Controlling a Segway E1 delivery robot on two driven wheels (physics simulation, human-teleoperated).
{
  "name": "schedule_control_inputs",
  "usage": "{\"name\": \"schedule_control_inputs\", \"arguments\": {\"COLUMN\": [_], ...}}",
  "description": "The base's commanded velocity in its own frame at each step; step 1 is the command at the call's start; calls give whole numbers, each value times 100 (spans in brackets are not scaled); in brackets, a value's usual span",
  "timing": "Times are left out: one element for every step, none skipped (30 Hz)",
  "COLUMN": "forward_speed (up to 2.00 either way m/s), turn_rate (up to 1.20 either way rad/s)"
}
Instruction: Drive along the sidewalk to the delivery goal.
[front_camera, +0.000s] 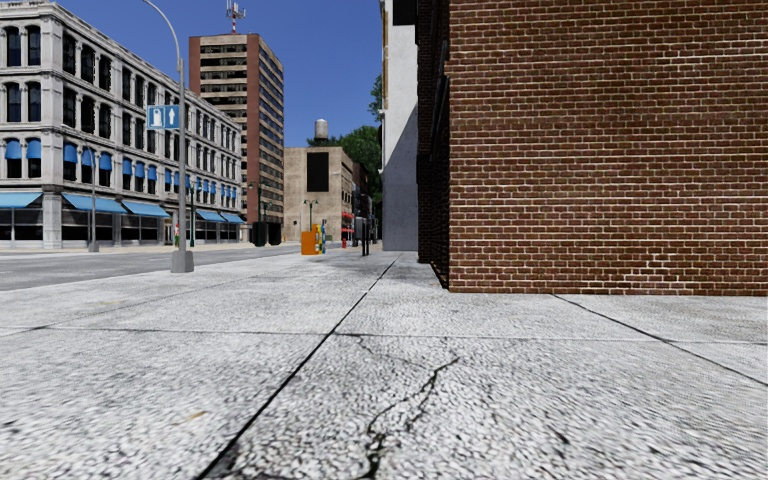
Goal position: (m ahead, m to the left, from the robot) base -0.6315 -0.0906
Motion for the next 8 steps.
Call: {"name": "schedule_control_inputs", "arguments": {"forward_speed": [0,0,0,0,0,0,0,0], "turn_rate": [0,0,0,0,0,0,0,0]}}
